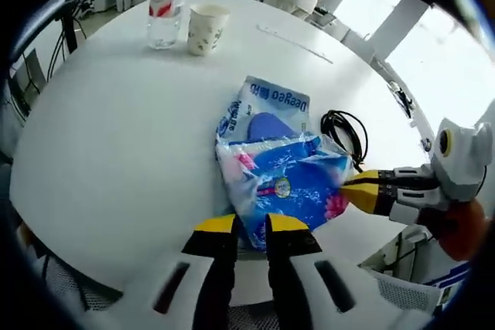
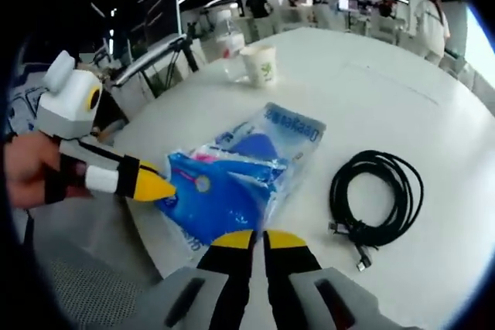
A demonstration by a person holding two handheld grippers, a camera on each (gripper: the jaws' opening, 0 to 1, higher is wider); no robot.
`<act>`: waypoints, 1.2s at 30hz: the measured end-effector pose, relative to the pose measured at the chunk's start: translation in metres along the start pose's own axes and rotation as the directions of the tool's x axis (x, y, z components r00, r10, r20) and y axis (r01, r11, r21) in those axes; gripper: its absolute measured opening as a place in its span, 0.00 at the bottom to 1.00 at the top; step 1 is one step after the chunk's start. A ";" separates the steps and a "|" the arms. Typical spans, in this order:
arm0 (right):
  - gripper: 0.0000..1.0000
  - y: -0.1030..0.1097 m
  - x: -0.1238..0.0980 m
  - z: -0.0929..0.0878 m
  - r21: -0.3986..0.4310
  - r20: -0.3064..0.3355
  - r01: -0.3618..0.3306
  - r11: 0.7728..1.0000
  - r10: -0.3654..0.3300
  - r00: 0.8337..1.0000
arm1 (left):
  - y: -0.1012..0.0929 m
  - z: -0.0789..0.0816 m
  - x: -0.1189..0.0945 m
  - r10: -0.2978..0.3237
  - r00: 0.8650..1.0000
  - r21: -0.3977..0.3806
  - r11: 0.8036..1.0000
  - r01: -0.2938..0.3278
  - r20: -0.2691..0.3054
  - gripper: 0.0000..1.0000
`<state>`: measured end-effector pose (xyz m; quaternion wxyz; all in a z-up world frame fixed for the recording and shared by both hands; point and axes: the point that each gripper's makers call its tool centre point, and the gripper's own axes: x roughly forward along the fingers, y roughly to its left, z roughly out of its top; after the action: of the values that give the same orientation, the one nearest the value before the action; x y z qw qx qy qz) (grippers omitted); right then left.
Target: Arrange the tabletop items into an orderly group along one side of the table until the central work area is clear of visible clutter.
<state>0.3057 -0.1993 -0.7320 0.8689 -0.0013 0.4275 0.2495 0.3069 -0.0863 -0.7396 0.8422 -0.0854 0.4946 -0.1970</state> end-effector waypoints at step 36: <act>0.00 -0.006 0.013 0.011 0.038 0.031 0.061 0.997 -0.062 0.998 | 0.011 0.013 0.001 0.048 0.999 0.088 0.995 -0.050 0.019 0.00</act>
<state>0.3232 -0.1963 -0.7360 0.8827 0.0055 0.4178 0.2148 0.3208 -0.0774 -0.7376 0.8539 -0.0375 0.4802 -0.1972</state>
